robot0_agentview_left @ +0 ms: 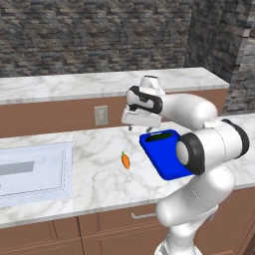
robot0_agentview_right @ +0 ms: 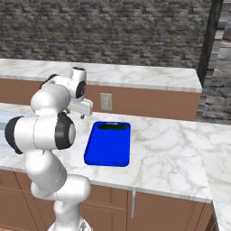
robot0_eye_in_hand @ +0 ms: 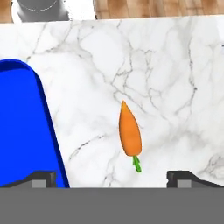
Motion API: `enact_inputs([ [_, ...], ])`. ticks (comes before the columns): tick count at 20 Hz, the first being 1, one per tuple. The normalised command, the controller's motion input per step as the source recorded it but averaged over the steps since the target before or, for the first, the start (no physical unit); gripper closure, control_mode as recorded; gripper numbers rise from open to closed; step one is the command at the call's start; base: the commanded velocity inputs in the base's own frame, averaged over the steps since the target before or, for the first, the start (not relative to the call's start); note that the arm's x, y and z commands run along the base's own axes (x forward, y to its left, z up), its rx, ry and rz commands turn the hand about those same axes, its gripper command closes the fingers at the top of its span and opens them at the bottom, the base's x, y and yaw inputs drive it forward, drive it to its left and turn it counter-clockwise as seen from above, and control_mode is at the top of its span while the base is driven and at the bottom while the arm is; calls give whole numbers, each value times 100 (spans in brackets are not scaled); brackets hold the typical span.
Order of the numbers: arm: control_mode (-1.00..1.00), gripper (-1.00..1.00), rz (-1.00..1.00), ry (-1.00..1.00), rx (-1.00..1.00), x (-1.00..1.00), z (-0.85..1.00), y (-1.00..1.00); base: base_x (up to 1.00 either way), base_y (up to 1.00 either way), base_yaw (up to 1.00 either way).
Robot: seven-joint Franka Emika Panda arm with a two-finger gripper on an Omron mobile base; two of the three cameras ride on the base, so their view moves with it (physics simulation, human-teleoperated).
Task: Place the two vegetables and bowl onto the tray for setting up a vegetable dip station.
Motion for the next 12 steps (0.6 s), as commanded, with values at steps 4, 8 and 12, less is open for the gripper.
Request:
enact_inputs([
  [4, -100, -100, 13, 11, 0, 0, 0, 21, 0, 0, 0],
  [8, -100, -100, 11, 10, 0, 0, 0, 23, 0, 0, 0],
  [12, -100, -100, 10, 10, 0, 0, -1, 23, 0, 0, 0],
])
